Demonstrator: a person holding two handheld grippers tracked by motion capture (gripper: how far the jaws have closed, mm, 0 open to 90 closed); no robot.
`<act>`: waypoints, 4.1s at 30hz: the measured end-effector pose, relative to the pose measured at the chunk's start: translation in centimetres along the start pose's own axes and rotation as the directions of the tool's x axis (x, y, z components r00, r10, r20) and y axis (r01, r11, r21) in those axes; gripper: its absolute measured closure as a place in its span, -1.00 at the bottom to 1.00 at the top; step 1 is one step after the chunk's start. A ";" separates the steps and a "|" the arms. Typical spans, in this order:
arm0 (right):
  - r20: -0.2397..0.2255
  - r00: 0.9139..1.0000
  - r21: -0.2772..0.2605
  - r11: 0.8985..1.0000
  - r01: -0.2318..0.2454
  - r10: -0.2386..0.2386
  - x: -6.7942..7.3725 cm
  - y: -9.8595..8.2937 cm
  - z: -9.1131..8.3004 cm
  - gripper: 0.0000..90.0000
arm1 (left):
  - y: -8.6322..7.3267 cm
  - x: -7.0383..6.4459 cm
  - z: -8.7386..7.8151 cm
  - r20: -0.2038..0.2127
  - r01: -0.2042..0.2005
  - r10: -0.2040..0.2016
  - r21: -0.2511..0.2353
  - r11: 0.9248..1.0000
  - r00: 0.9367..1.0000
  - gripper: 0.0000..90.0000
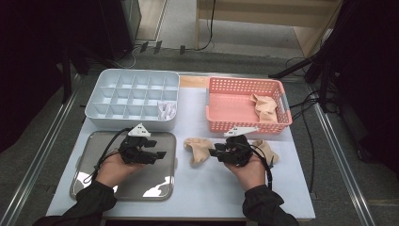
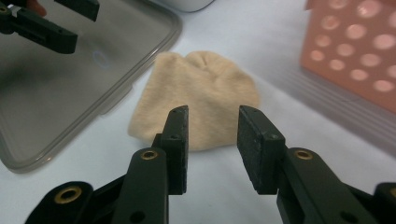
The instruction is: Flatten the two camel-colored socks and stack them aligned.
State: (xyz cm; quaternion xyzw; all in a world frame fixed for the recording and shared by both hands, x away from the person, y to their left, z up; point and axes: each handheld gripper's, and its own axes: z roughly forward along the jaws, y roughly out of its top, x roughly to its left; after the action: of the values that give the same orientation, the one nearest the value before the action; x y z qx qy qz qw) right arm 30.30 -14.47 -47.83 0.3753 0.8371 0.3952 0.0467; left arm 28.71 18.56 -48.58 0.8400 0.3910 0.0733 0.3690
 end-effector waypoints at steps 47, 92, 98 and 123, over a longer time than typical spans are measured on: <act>0.017 0.999 0.121 0.992 0.035 -0.037 -0.5 0.6 1.0 0.93 | 0.3 -0.5 0.9 0.021 -0.024 0.023 0.015 1.000 0.999 -0.11; 0.111 0.990 0.070 0.993 -0.097 0.089 -3.1 -3.1 -3.1 0.58 | 5.0 -3.8 7.5 0.092 -0.071 0.066 0.046 0.996 0.994 0.15; 0.103 0.992 0.076 0.993 -0.085 0.077 -3.1 -3.7 -3.1 0.52 | 6.5 -4.1 9.1 0.080 -0.075 0.070 0.062 0.995 0.994 0.18; 0.115 0.988 0.075 0.991 -0.109 0.100 -4.0 -3.8 -3.1 0.44 | 7.1 -4.9 11.9 0.094 -0.081 0.073 0.086 0.993 0.993 0.94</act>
State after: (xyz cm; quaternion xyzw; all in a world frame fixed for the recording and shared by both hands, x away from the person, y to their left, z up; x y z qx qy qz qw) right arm 29.74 -20.55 -49.25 0.4417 0.8277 0.3415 0.0569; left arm 34.56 5.41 -51.54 0.8726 0.3441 0.0315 0.3452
